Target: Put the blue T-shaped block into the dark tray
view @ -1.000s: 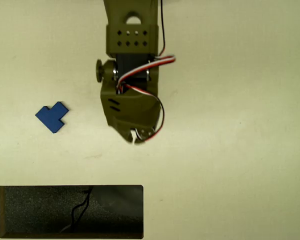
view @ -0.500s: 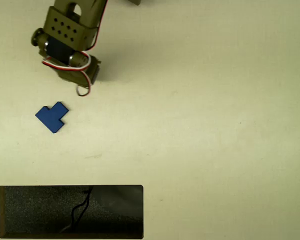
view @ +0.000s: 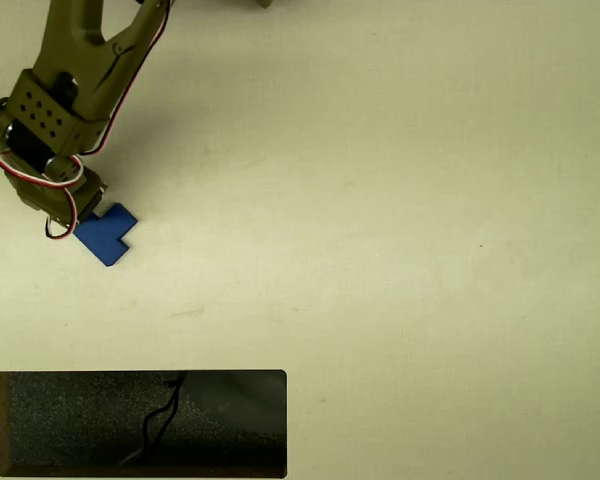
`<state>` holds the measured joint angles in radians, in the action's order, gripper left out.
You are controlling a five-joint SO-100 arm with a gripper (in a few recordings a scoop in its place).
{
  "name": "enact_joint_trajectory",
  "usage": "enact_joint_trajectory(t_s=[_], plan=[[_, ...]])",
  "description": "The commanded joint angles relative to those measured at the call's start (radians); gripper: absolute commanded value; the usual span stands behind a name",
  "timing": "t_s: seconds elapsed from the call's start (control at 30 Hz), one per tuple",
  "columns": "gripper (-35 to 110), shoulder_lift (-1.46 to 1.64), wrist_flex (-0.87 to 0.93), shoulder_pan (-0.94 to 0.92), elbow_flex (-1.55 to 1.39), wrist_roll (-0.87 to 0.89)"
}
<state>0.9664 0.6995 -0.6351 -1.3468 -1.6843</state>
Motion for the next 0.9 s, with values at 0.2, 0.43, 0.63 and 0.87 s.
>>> enact_joint_trajectory(t_s=[0.2,0.43,0.63,0.87], plan=[[0,-0.014,-0.043,0.19,0.044,0.061],[0,0.021,-0.023,0.31,-0.003,0.12],[0,0.112,0.12,0.291,0.146,0.275],[0,0.387,0.238,0.408,0.264,0.453]])
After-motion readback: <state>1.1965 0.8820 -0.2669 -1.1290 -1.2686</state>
